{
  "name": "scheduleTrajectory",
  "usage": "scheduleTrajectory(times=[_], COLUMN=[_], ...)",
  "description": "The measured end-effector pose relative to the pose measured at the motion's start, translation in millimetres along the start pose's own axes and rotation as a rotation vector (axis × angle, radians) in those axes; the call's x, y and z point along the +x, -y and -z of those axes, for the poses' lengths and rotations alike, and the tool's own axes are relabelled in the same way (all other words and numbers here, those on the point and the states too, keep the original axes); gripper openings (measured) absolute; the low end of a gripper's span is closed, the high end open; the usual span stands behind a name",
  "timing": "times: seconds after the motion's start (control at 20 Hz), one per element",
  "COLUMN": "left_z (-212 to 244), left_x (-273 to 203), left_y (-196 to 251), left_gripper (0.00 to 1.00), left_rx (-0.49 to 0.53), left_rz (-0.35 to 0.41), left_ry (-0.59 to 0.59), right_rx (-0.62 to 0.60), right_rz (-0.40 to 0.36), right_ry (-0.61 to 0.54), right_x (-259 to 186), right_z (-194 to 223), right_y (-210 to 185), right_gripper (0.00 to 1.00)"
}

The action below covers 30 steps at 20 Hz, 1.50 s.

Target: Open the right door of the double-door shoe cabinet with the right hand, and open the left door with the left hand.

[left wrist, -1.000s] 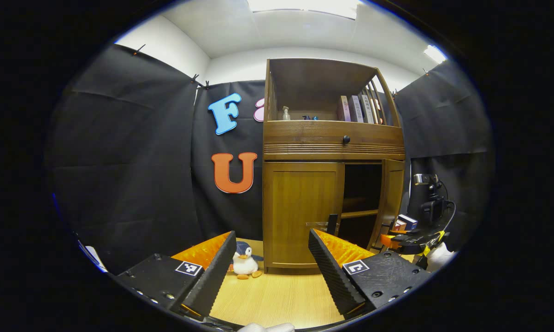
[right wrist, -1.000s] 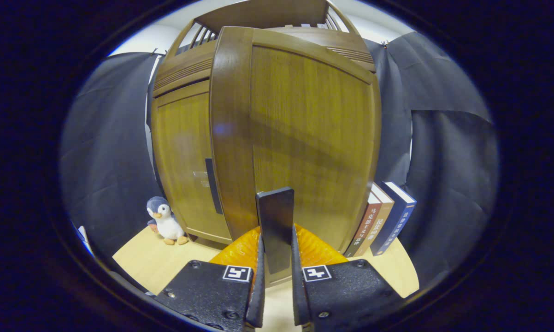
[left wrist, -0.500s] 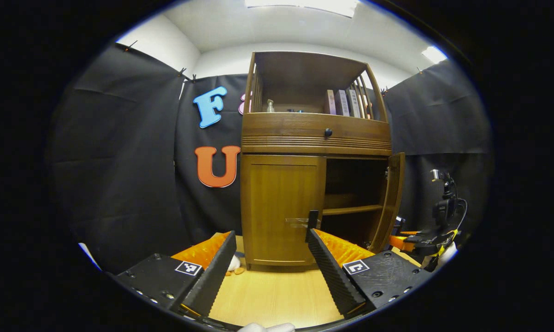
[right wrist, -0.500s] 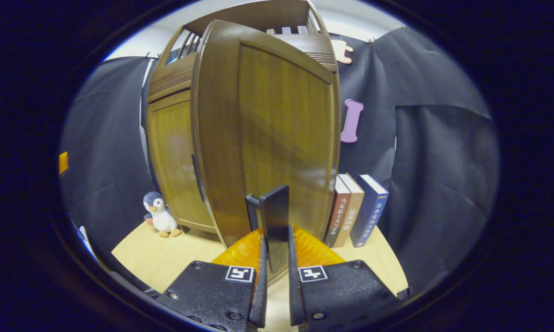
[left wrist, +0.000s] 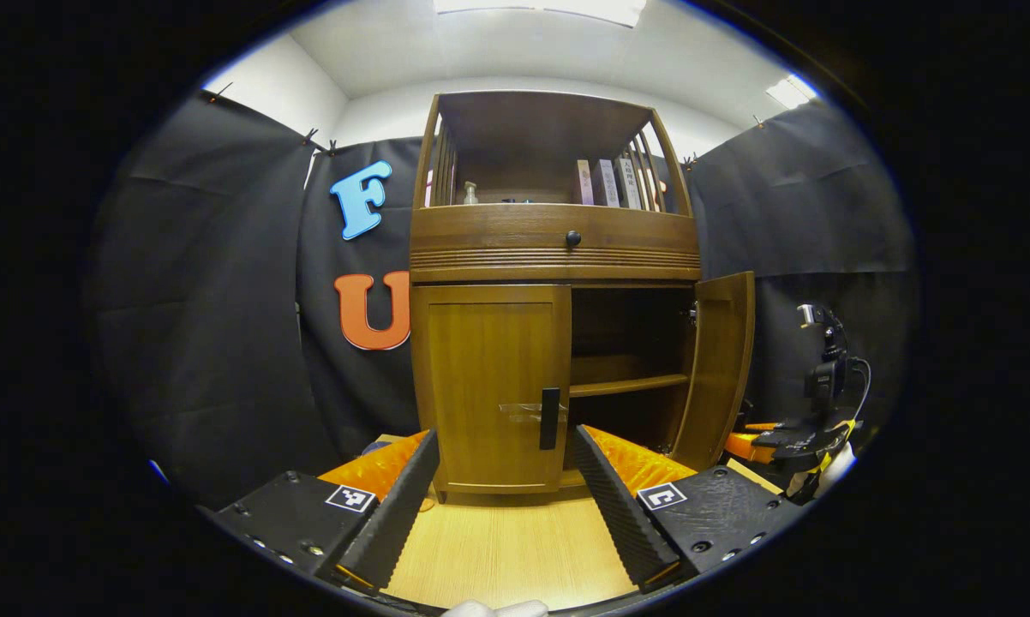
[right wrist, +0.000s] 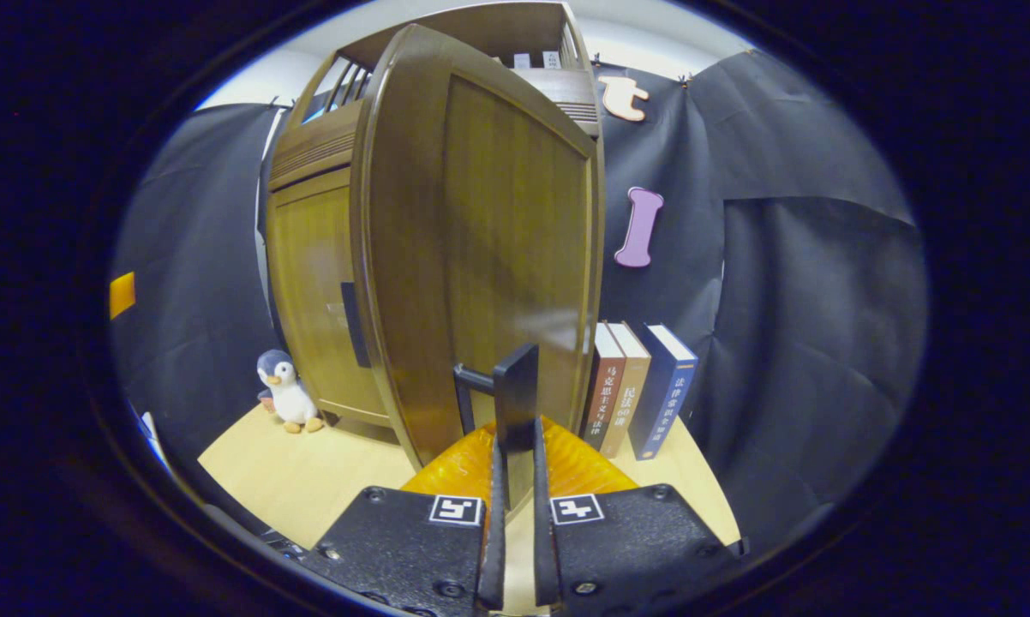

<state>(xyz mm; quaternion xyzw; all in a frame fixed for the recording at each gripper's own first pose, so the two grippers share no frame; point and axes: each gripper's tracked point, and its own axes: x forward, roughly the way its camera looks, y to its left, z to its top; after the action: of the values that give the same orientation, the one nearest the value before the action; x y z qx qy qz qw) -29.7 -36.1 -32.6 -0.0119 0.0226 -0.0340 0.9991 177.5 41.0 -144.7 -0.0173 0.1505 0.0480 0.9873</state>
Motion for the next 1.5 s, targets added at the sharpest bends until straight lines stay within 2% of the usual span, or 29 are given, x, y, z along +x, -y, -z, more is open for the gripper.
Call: scheduleTrajectory(times=[0.25, 0.4, 0.65, 0.95, 1.0, 1.05, 1.1, 1.15, 1.25, 1.3, 1.5], left_z=[2, 2, 0, 2, 2, 2, 3, 4, 3, 2, -1], left_x=[9, 18, 32, 46, 48, 49, 51, 52, 53, 54, 57], left_y=[8, 17, 34, 45, 47, 48, 50, 51, 54, 55, 59], left_gripper=[0.95, 0.95, 0.95, 0.95, 1.00, 1.00, 0.95, 1.00, 1.00, 0.95, 0.95], left_rx=[-0.004, -0.006, -0.001, -0.002, -0.004, -0.006, -0.013, -0.019, -0.020, -0.019, -0.009], left_rz=[0.010, 0.022, 0.043, 0.016, 0.006, -0.003, -0.013, -0.021, -0.041, -0.048, -0.063], left_ry=[-0.003, -0.004, -0.005, -0.014, -0.016, -0.019, -0.024, -0.025, -0.027, -0.026, -0.023], right_rx=[-0.005, -0.003, -0.017, 0.042, 0.056, 0.055, 0.046, 0.039, 0.044, 0.052, 0.057], right_rz=[0.042, 0.075, 0.073, -0.017, -0.035, -0.053, -0.071, -0.088, -0.118, -0.131, -0.162], right_ry=[-0.004, -0.002, 0.014, 0.001, -0.003, -0.003, -0.005, -0.008, -0.015, -0.020, -0.034], right_x=[-4, -6, -6, -4, -5, -5, -4, -4, -5, -6, -7], right_z=[1, 1, -2, 0, 1, 0, 0, 1, 0, 1, 3], right_y=[17, 31, 47, 51, 50, 49, 51, 53, 53, 52, 50], right_gripper=[0.14, 0.09, 0.05, 0.04, 0.04, 0.04, 0.04, 0.04, 0.04, 0.05, 0.10])
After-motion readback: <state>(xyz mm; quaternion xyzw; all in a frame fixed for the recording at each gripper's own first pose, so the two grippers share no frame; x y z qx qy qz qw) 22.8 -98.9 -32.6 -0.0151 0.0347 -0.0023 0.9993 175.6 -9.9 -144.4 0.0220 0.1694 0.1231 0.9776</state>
